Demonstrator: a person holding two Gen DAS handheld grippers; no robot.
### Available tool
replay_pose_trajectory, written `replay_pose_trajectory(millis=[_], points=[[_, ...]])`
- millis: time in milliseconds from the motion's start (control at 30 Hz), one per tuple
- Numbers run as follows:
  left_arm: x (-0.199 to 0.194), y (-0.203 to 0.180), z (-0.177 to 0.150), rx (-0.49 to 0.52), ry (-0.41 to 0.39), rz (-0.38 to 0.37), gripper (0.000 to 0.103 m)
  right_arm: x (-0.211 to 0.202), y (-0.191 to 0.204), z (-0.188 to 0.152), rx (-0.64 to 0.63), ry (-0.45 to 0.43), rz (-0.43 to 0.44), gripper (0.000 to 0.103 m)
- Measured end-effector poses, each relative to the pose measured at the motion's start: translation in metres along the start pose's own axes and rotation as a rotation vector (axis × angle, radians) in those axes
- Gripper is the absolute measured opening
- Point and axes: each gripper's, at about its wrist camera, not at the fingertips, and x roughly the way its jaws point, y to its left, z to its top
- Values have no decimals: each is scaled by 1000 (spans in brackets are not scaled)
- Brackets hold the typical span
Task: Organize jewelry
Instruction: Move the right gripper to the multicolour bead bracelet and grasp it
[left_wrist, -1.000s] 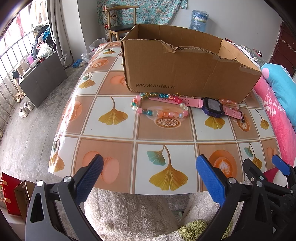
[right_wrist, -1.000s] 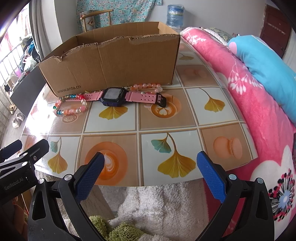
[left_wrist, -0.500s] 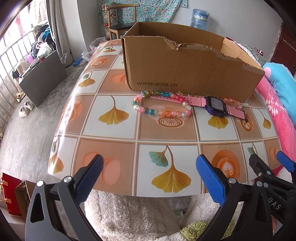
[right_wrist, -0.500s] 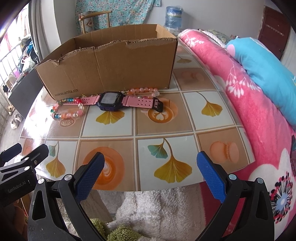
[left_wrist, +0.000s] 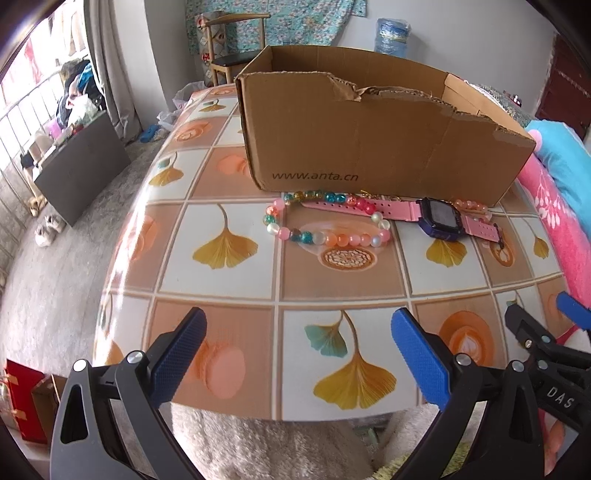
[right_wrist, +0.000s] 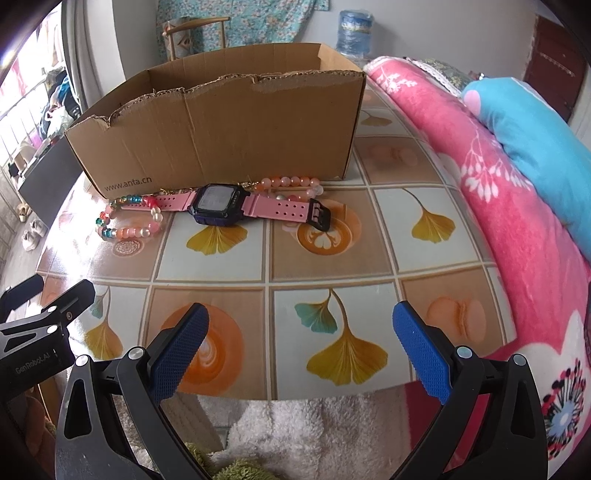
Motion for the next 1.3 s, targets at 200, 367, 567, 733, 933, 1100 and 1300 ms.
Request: replay_pose_trajectory(millis=[200, 367, 567, 733, 933, 1100, 1300], points=[[3, 8, 12, 42, -59, -32, 99, -5, -10, 24, 36, -67, 158, 96], [6, 27, 26, 36, -159, -169, 99, -8, 2, 62, -10, -127, 290, 96], [31, 43, 62, 9, -147, -178, 99, 22, 24, 102, 11, -52, 469, 76], [51, 46, 97, -4, -146, -124, 99, 53, 30, 121, 34, 9, 468, 56], [67, 53, 123, -15, -157, -94, 99, 63, 28, 141, 70, -32, 464, 48], [59, 63, 122, -42, -170, -127, 99, 56, 25, 140, 97, -58, 473, 40], [38, 63, 82, 1, -137, -215, 93, 29, 45, 98, 13, -11, 568, 38]])
